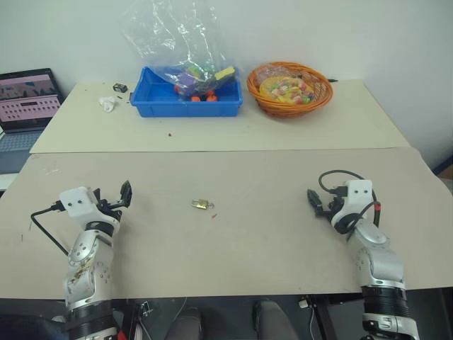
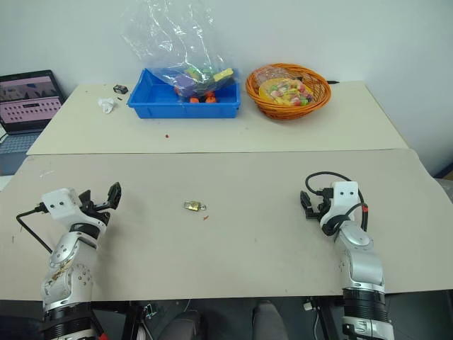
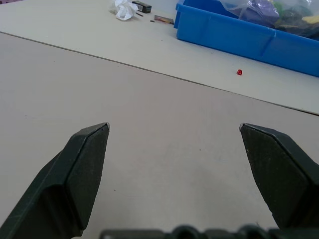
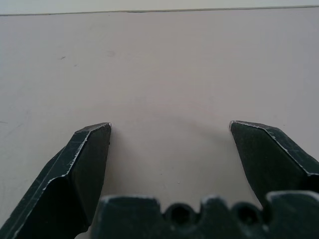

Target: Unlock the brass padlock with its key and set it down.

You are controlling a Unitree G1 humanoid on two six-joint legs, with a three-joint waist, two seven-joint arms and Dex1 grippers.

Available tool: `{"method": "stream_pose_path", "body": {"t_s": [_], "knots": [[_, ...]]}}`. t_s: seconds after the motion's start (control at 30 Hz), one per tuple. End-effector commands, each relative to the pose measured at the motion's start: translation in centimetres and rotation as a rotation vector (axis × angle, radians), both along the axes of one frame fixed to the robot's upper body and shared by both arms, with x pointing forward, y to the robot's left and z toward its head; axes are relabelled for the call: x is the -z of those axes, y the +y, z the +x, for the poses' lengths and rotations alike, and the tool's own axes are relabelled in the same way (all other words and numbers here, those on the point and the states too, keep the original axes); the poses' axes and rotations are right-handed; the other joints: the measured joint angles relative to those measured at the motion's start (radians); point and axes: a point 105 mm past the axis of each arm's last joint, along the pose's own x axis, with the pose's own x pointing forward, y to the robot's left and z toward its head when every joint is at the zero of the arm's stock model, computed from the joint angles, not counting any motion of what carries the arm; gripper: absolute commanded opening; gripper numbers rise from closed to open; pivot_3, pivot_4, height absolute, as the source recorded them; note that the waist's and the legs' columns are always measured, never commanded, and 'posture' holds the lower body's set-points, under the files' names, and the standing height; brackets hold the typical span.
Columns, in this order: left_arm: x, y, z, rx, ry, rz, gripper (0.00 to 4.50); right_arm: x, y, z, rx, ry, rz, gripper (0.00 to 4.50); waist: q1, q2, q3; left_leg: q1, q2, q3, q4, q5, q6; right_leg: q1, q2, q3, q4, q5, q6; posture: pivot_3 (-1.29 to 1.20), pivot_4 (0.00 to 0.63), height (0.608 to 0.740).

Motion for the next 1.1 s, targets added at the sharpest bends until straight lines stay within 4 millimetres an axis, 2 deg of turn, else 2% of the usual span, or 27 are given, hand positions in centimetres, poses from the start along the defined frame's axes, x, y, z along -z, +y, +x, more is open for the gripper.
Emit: {"method": "stream_pose_path", "body": {"t_s": [0.03, 0.17, 0.23, 0.27, 0.3, 0.37, 0.47, 0.57, 0.7, 0.87, 0.97, 1.1], "knots": [[-1.2, -0.8, 0.4, 0.098, -0.031, 0.047, 4.48, -1.1, 0.4, 0.3, -0.036, -0.035, -0.016, 4.50, 0.000, 0.000, 0.000, 0.000, 0.000, 0.000, 0.000, 0.000, 0.000, 0.000, 0.000, 0.000, 0.000, 0.000, 0.000, 0.00, 0.150, 0.740], [-1.4, -3.3, 0.0, 0.371, -0.001, 0.166, 4.48, -2.0, 3.2, 0.3, -0.284, -0.002, -0.071, 4.50, -0.006, 0.000, 0.000, 0.000, 0.000, 0.000, 0.000, 0.000, 0.000, 0.000, 0.000, 0.000, 0.000, 0.000, 0.000, 0.00, 0.150, 0.740], [-1.7, -3.9, -0.3, 0.456, 0.013, 0.209, 4.48, -2.6, 5.6, -0.7, -0.485, 0.027, -0.081, 4.50, -0.008, 0.000, 0.000, 0.000, 0.000, 0.000, 0.000, 0.000, 0.000, 0.000, 0.000, 0.000, 0.000, 0.000, 0.000, 0.00, 0.150, 0.740], [-2.5, -4.5, -0.8, 0.531, 0.003, 0.228, 4.48, -3.3, 8.2, -2.6, -0.718, 0.047, -0.106, 4.50, -0.008, 0.000, 0.000, 0.000, 0.000, 0.000, 0.000, 0.000, 0.000, 0.000, 0.000, 0.000, 0.000, 0.000, 0.000, 0.00, 0.150, 0.740], [-3.1, -4.8, -1.1, 0.585, -0.005, 0.240, 4.48, -3.5, 9.8, -4.4, -0.882, 0.072, -0.120, 4.50, -0.008, 0.001, 0.002, 0.000, 0.001, 0.000, 0.000, 0.000, 0.001, -0.001, 0.001, 0.000, 0.000, 0.000, 0.000, 0.00, 0.150, 0.740], [-4.4, -5.7, -2.0, 0.702, -0.022, 0.249, 4.48, -4.1, 11.9, -7.6, -1.142, 0.120, -0.119, 4.50, -0.006, 0.001, 0.003, -0.001, 0.002, -0.001, -0.001, -0.001, 0.002, -0.001, 0.002, -0.001, -0.001, 0.000, 0.000, 0.00, 0.150, 0.740], [-5.4, -7.2, -3.5, 0.897, -0.010, 0.281, 4.48, -5.1, 13.3, -10.0, -1.342, 0.140, -0.073, 4.50, -0.003, 0.000, 0.003, 0.000, 0.002, -0.002, 0.000, -0.001, 0.002, 0.001, 0.002, -0.002, -0.002, 0.000, 0.000, 0.00, 0.150, 0.740], [-5.3, -8.3, -4.3, 1.042, 0.036, 0.320, 4.48, -5.7, 14.2, -10.2, -1.393, 0.129, -0.055, 4.50, -0.002, -0.001, 0.004, 0.000, 0.002, -0.002, 0.000, -0.001, 0.002, 0.001, 0.002, -0.002, -0.002, 0.000, 0.000, 0.00, 0.150, 0.740], [-4.1, -8.9, -3.8, 1.167, 0.108, 0.390, 4.48, -6.2, 15.0, -9.7, -1.396, 0.100, -0.069, 4.50, -0.001, -0.001, 0.005, 0.000, 0.002, -0.002, 0.000, -0.001, 0.002, 0.000, 0.002, -0.002, -0.001, 0.000, 0.000, 0.00, 0.150, 0.740], [-2.7, -10.8, -0.9, 1.309, 0.112, 0.547, 4.48, -7.2, 15.0, -9.7, -1.366, 0.060, -0.039, 4.50, 0.013, -0.002, 0.005, -0.001, 0.001, -0.002, 0.000, -0.001, 0.002, 0.000, 0.002, -0.003, -0.001, 0.000, 0.000, 0.00, 0.150, 0.740], [-2.5, -13.0, 0.9, 1.431, 0.059, 0.673, 4.48, -7.1, 14.9, -9.3, -1.320, 0.054, -0.041, 4.50, 0.023, -0.003, 0.006, -0.001, 0.001, -0.001, 0.001, -0.001, 0.002, 0.000, 0.001, -0.003, -0.001, 0.000, -0.001, 0.00, 0.150, 0.740], [-1.1, -14.6, 1.9, 1.622, 0.041, 0.871, 4.48, -6.9, 14.2, -9.0, -1.235, 0.043, -0.049, 4.50, 0.027, -0.004, 0.006, -0.003, 0.000, -0.001, 0.003, -0.001, 0.002, -0.001, 0.001, -0.004, -0.002, 0.000, -0.001, 0.00, 0.150, 0.740]]}}
